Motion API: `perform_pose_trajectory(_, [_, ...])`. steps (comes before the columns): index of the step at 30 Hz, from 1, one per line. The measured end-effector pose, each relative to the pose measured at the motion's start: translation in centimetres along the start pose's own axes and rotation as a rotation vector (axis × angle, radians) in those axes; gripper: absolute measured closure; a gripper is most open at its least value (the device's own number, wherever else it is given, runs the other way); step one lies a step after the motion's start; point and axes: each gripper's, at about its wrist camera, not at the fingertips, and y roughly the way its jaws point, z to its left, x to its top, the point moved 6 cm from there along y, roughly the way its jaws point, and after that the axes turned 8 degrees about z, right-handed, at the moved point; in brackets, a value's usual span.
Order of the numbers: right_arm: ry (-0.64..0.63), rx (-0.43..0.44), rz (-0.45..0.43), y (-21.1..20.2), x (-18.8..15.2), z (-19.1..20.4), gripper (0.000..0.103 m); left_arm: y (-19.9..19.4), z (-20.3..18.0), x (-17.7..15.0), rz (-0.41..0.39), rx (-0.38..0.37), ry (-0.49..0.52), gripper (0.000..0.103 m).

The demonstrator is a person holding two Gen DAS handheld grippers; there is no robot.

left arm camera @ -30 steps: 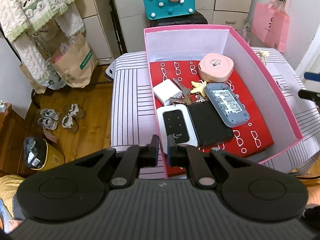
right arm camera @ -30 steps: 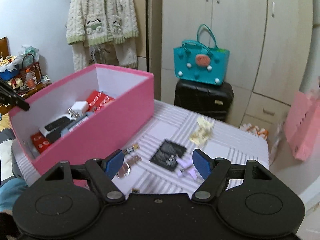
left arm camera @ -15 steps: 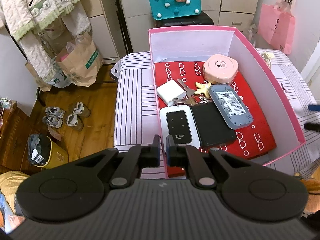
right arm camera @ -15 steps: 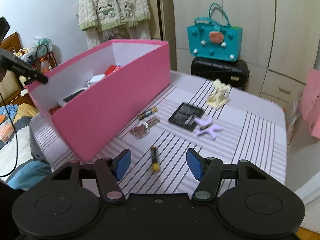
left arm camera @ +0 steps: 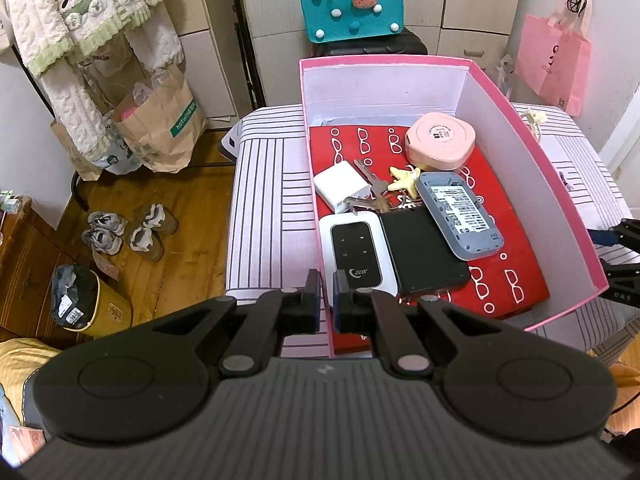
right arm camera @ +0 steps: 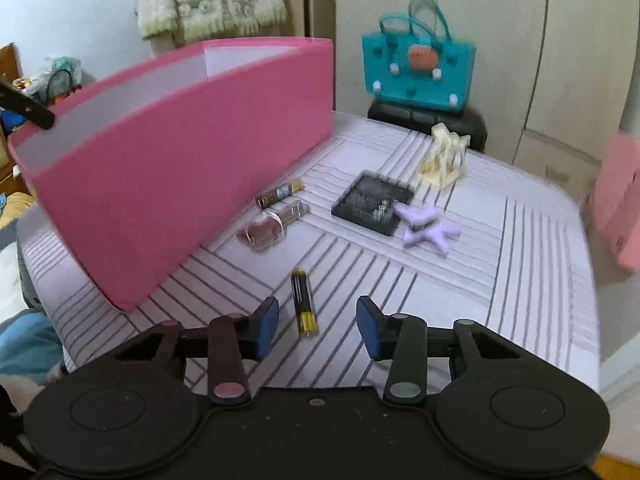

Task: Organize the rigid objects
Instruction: 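Move the right gripper to the AA battery and grasp it, then carry the battery into the pink box and open the right gripper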

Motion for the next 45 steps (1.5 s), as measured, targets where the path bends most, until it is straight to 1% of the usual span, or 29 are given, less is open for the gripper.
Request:
perform_pose_trajectory(1, [-0.002, 0.015, 0.001, -0.1, 0.0, 0.0, 0.076, 0.0, 0.0, 0.0, -0.002, -0.001, 0.0, 0.098])
perform_pose_trajectory(2, [-0.025, 0.01, 0.001, -0.2, 0.0, 0.2, 0.092, 0.0, 0.0, 0.0, -0.001, -0.003, -0.002, 0.098])
perform_pose_trajectory(3, [-0.039, 0.013, -0.002, -0.5, 0.0, 0.4, 0.092, 0.0, 0.0, 0.0, -0.002, -0.005, -0.003, 0.098])
perform_pose_trajectory(5, [-0.034, 0.014, -0.035, -1.3, 0.3, 0.5, 0.092, -0.1, 0.0, 0.0, -0.003, -0.01, -0.006, 0.098])
perform_pose_trajectory(9, [-0.034, -0.015, -0.074, -2.6, 1.1, 0.6, 0.092, -0.2, 0.1, 0.0, -0.006, -0.014, -0.002, 0.098])
perform_pose_trajectory(14, [-0.036, -0.015, -0.136, -4.7, 3.2, 0.9, 0.092, -0.3, 0.2, -0.1, -0.01, -0.021, -0.001, 0.098])
perform_pose_trajectory(16, [-0.044, 0.019, -0.177, -5.8, 4.5, 1.6, 0.092, -0.2, 0.2, -0.2, -0.013, -0.021, 0.002, 0.098])
perform_pose_trajectory(20, [-0.096, 0.145, -0.246, -7.5, 7.7, 4.6, 0.092, -0.2, 0.3, -0.2, -0.017, -0.027, 0.0, 0.097])
perform_pose_trajectory(22, [-0.102, 0.197, -0.237, -7.2, 9.2, 5.9, 0.092, -0.2, 0.3, -0.3, -0.019, -0.029, 0.002, 0.097])
perform_pose_trajectory(24, [-0.102, 0.234, -0.201, -6.2, 10.7, 7.4, 0.092, -0.2, 0.3, -0.2, -0.017, -0.03, 0.001, 0.097])
perform_pose_trajectory(26, [-0.156, 0.256, -0.164, -4.7, 12.0, 9.1, 0.092, -0.1, 0.3, -0.2, -0.011, -0.033, 0.0, 0.097])
perform_pose_trajectory(28, [-0.231, 0.226, -0.118, -2.9, 13.0, 10.6, 0.092, -0.1, 0.3, -0.1, -0.008, -0.035, -0.005, 0.097])
perform_pose_trajectory(29, [-0.244, 0.206, -0.09, -1.9, 13.6, 11.0, 0.092, -0.1, 0.3, -0.1, -0.008, -0.036, -0.007, 0.097])
perform_pose_trajectory(32, [-0.202, 0.17, 0.023, 0.9, 14.6, 11.0, 0.093, -0.1, 0.4, -0.1, -0.01, -0.038, -0.014, 0.097])
perform_pose_trajectory(33, [-0.192, 0.15, 0.04, 1.6, 14.8, 10.9, 0.093, 0.0, 0.5, -0.2, -0.011, -0.043, -0.02, 0.097])
perform_pose_trajectory(35, [-0.208, 0.109, 0.037, 1.9, 15.1, 10.9, 0.092, 0.1, 0.5, -0.1, -0.012, -0.046, -0.027, 0.097])
perform_pose_trajectory(36, [-0.206, 0.111, 0.043, 2.1, 15.2, 10.9, 0.092, 0.2, 0.6, -0.1, -0.013, -0.046, -0.033, 0.097])
perform_pose_trajectory(39, [-0.159, 0.179, 0.074, 2.0, 15.2, 10.7, 0.091, 0.2, 0.6, 0.1, -0.023, -0.046, -0.042, 0.097])
perform_pose_trajectory(40, [-0.14, 0.2, 0.068, 1.8, 15.3, 10.4, 0.091, 0.3, 0.6, 0.1, -0.024, -0.047, -0.042, 0.097])
perform_pose_trajectory(43, [-0.106, 0.21, 0.016, 0.2, 15.4, 9.6, 0.089, 0.3, 0.7, 0.0, -0.023, -0.056, -0.043, 0.097])
perform_pose_trajectory(45, [-0.073, 0.22, -0.024, -1.4, 15.5, 8.3, 0.089, 0.3, 0.7, 0.0, -0.024, -0.058, -0.042, 0.097])
